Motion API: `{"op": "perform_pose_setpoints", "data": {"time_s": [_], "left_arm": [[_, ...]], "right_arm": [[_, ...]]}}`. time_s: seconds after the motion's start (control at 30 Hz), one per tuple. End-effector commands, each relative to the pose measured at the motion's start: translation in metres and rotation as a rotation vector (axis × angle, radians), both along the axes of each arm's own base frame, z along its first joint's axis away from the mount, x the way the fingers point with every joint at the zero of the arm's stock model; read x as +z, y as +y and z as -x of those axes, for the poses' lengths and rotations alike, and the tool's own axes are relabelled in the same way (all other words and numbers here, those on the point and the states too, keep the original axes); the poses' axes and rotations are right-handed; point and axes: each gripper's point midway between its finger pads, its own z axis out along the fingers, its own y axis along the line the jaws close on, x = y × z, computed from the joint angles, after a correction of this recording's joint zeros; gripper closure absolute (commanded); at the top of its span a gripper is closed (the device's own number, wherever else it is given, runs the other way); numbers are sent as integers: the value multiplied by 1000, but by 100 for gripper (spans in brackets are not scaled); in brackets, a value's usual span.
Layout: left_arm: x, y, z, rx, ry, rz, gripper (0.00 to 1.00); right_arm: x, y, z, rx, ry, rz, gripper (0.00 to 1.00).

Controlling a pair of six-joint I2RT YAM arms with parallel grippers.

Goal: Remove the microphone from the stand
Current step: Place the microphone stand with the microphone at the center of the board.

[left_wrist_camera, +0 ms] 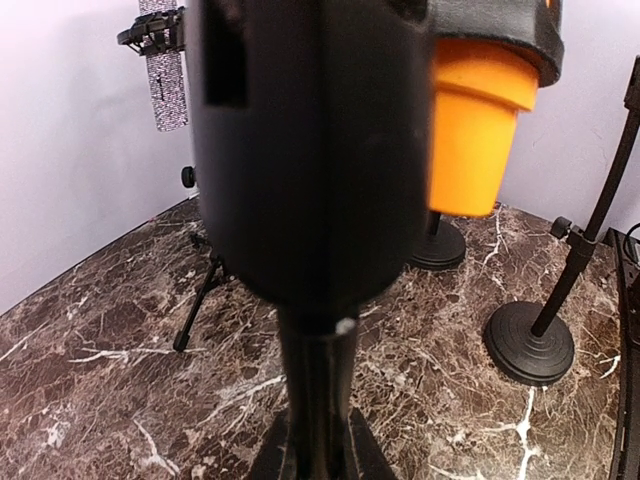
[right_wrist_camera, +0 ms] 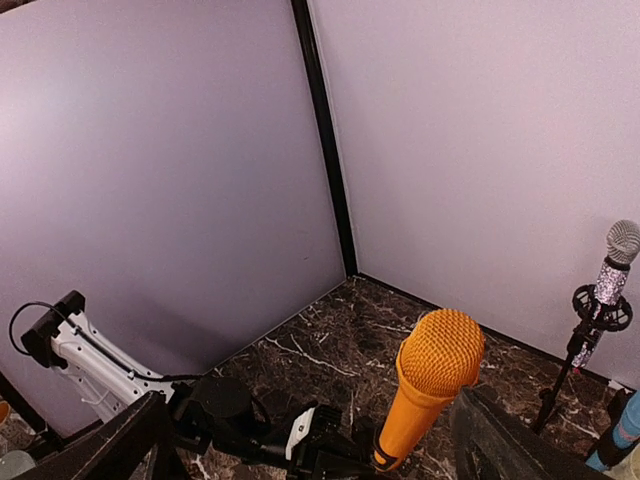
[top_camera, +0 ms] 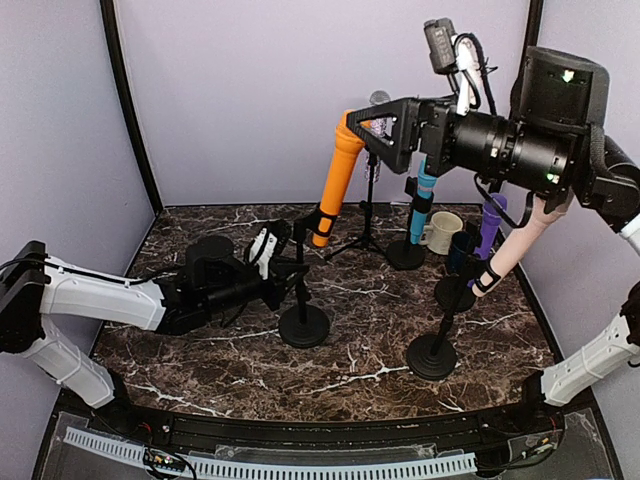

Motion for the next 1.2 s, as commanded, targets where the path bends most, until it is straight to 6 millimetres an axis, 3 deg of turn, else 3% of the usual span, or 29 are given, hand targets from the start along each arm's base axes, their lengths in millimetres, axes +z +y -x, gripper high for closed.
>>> {"op": "perform_pose_setpoints", "data": {"time_s": [0.0,0.2,0.43,0.73,1.17], "left_arm": [[30,21,0,48,-40,86,100],[31,38,7,60,-50,59,100],[15,56,18,69,-40,50,100],[-5,65,32,44,-13,34,100],[0,65,34,30,-17,26,100]], "right_arm": [[-7,0,5,-61,-19,-37,2],[-49,15,13,-76,31,5,3],[-112,50,22,-81,111,84,4],[-174,82,27,-62,217,131,5],[-203,71,24,-99,229,142,4]]}}
